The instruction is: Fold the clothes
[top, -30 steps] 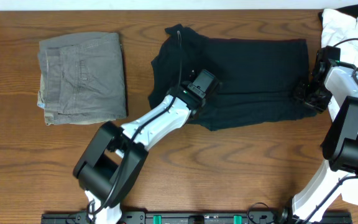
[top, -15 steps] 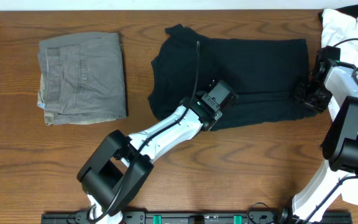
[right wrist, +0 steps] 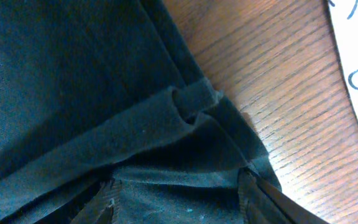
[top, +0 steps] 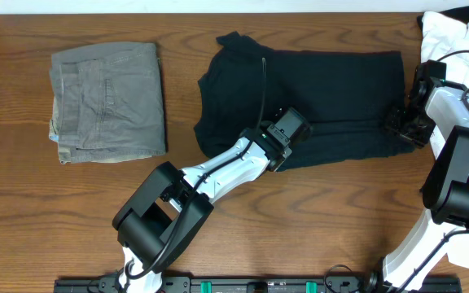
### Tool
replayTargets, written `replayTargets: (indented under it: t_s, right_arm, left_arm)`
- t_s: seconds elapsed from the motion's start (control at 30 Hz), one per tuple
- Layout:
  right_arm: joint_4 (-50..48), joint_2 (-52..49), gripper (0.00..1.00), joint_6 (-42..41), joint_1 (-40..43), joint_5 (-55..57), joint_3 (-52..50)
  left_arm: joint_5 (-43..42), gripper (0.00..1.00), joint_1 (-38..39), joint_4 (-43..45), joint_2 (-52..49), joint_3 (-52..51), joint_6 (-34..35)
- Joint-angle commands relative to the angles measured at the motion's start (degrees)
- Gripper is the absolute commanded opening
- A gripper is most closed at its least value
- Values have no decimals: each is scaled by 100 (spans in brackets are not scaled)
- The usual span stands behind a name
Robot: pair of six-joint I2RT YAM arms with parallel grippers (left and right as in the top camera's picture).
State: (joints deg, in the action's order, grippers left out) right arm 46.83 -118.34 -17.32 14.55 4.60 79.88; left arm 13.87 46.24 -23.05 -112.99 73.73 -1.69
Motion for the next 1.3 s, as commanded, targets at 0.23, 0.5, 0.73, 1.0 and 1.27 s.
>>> replayTargets:
  t_s: [0.23,0.5,0.73,1.0,1.27]
  right_arm:
    - [-57,-426,61,22,-31,-96,-162]
    - [-63,-426,62,22,-31,-96,-162]
    - [-61,-426,63,20,-31,-96,-162]
    - [-79,-426,65,20,-31,-98,-162]
    - [-76,-426,67,20,-31,-96,-162]
  left_arm:
    - [7,27,-13,24,-393,-37,136]
    - [9,47,-13,44,-393,-37,133]
    - [9,49,-13,22,-345,-37,127]
    - [9,48,-13,24,140,-33,131]
    - [-306,41,-13,-39,179,-39,160]
